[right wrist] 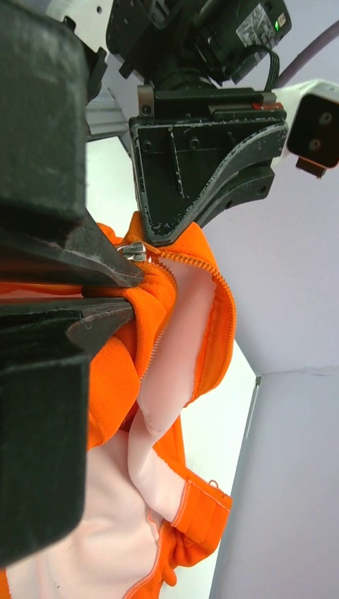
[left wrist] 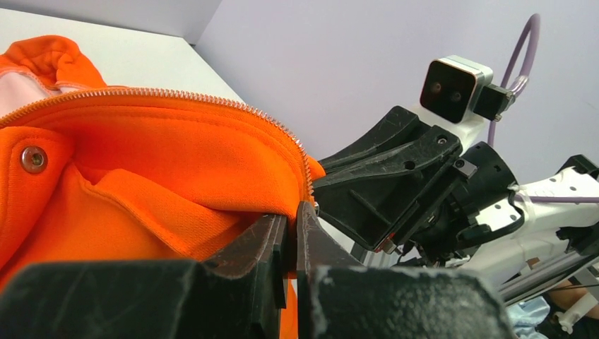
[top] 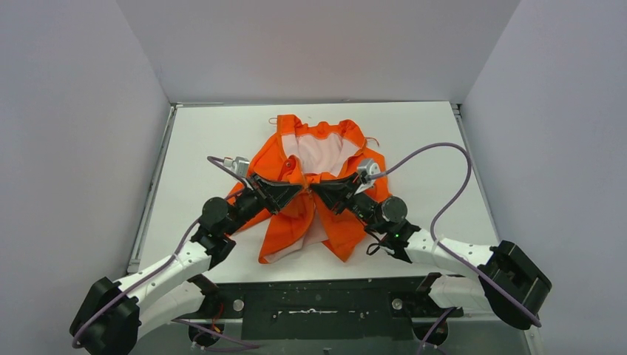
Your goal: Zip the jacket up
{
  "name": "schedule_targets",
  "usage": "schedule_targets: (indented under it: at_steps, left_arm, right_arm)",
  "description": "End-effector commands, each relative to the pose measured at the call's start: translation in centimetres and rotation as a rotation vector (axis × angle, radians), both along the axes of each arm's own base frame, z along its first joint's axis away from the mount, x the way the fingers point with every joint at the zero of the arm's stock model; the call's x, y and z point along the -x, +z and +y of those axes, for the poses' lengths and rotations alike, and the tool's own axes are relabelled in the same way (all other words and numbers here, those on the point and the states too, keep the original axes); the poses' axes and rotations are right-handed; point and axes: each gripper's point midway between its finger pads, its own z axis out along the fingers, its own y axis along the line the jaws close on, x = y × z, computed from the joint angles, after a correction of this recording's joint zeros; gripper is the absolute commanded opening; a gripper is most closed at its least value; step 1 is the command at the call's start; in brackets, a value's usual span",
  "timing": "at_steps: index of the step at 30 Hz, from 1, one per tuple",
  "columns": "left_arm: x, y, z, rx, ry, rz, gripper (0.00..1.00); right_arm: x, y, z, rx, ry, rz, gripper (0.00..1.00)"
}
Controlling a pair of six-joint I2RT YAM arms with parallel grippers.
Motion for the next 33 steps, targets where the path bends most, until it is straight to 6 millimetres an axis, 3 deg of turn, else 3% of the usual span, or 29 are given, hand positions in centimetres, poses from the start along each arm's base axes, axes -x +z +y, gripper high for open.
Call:
schedule_targets:
  at_steps: [1,19,33]
  left_arm:
    - [-0.2,2.7,0.0,-0.005,0.048,-0.081,0.0]
    - [-1.7,2.1,2.1,-0.037,0.217,-0.018,0.0]
    - [-1.4,2.9,2.5,-0.037,0.24,-0.026,0.0]
  right_arm:
    - [0.0,4.8,0.4,-0.082,-0.05,-0.1,0.0]
    - [1.5,4.3,1.4,-0.045,-0.098,-0.098,0.0]
    - [1.4,4.6,-0.5,-0.058,-0.207,-0.098,0.0]
